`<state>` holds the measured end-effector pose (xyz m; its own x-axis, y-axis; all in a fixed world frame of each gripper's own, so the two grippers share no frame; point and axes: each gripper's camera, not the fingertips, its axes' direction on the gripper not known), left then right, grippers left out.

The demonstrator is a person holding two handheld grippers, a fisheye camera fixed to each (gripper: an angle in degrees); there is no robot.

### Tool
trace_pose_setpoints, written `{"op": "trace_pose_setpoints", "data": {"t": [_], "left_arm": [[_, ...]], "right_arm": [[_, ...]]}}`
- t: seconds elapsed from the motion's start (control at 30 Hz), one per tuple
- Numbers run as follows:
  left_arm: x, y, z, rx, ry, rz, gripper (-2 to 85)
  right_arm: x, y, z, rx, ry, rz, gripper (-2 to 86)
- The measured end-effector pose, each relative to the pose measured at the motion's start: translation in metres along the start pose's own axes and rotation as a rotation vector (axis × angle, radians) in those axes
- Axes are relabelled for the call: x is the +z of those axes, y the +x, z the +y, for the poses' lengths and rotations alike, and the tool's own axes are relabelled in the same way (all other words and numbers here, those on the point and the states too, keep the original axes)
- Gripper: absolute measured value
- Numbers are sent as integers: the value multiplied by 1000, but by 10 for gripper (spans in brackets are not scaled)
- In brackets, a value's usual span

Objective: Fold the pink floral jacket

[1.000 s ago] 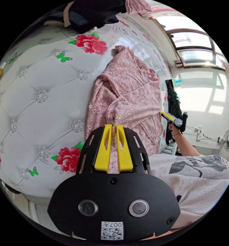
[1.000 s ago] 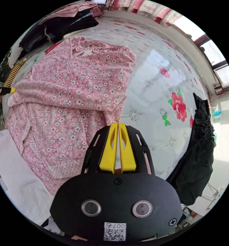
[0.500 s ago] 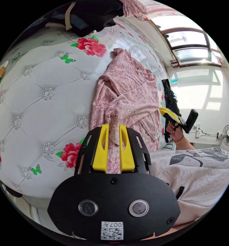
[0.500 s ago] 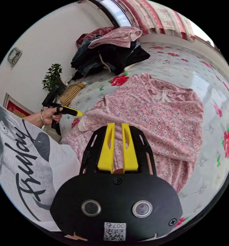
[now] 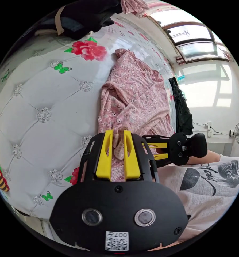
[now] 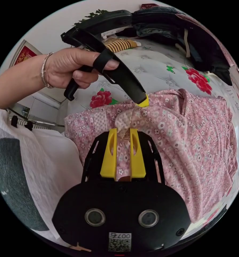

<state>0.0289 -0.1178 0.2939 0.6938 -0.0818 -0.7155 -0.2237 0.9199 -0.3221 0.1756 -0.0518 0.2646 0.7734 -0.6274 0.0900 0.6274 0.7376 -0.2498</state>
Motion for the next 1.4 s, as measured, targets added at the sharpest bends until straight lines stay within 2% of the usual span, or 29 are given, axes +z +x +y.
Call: {"op": "trace_pose_setpoints", "data": {"t": [0.17,0.4,0.5,0.67,0.77,0.97,1.07,1.17,1.23,1.33,1.4], "left_arm": [[16,11,-4,48,-34,-49,15],[-19,36,12,199,4,-36,-8],[-15,39,18,235,-9,-132,-7],[29,0,26,73,-104,-271,-8],[17,1,45,28,18,-187,-1],[-4,48,81,177,225,-77,55],[27,72,80,221,149,-66,60],[90,69,76,192,-61,-251,57],[76,66,80,111,13,-188,50],[41,72,97,88,126,-186,55],[27,72,114,73,141,-186,59]], "right_arm": [[-26,13,12,39,24,-37,9],[-99,29,40,105,189,-244,5],[-104,29,37,98,164,-293,12],[-66,26,29,161,86,-281,35],[-65,25,35,216,102,-305,47],[-95,34,82,382,190,-197,61],[-105,39,115,487,183,-123,63],[-117,35,145,587,203,-69,64],[-130,26,168,661,233,-33,64],[-147,7,202,763,285,55,62],[-152,-2,229,857,302,77,61]]}}
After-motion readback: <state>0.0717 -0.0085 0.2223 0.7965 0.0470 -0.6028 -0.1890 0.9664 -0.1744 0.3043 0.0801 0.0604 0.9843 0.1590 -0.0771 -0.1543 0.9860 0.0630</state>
